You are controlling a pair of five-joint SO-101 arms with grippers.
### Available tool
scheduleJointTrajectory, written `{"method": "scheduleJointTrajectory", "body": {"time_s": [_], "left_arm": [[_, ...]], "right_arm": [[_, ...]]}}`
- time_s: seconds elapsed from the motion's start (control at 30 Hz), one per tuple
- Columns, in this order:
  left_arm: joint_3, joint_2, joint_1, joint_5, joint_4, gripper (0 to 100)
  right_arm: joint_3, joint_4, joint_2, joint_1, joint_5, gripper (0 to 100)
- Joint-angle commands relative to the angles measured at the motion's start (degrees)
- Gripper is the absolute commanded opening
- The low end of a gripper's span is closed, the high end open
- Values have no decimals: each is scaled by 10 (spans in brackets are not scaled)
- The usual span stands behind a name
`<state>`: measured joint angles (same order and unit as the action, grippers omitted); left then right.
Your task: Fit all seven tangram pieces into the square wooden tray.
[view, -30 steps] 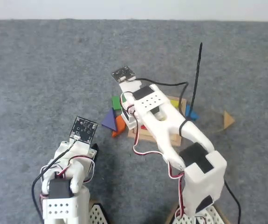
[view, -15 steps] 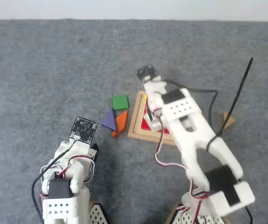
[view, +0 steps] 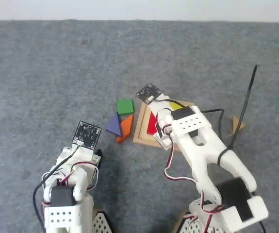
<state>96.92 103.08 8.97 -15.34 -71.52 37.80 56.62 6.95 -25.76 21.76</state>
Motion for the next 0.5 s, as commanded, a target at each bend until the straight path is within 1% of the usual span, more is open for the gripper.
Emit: {"method": "scheduleJointTrajectory", "body": {"time_s": [0.0, 0.2, 0.37, 0.47], "left_arm": [[-5, 7, 4, -4, -4, 170], [-5, 7, 4, -4, -4, 170], [-5, 7, 4, -4, -4, 170], [-5, 7, 4, -4, -4, 170]], "right_arm": [[-3, -9, 31, 7, 48, 173], [-2, -7, 31, 8, 132, 173], [-4, -9, 6, 30, 179, 173], [-6, -31, -36, 43, 186, 173]]}}
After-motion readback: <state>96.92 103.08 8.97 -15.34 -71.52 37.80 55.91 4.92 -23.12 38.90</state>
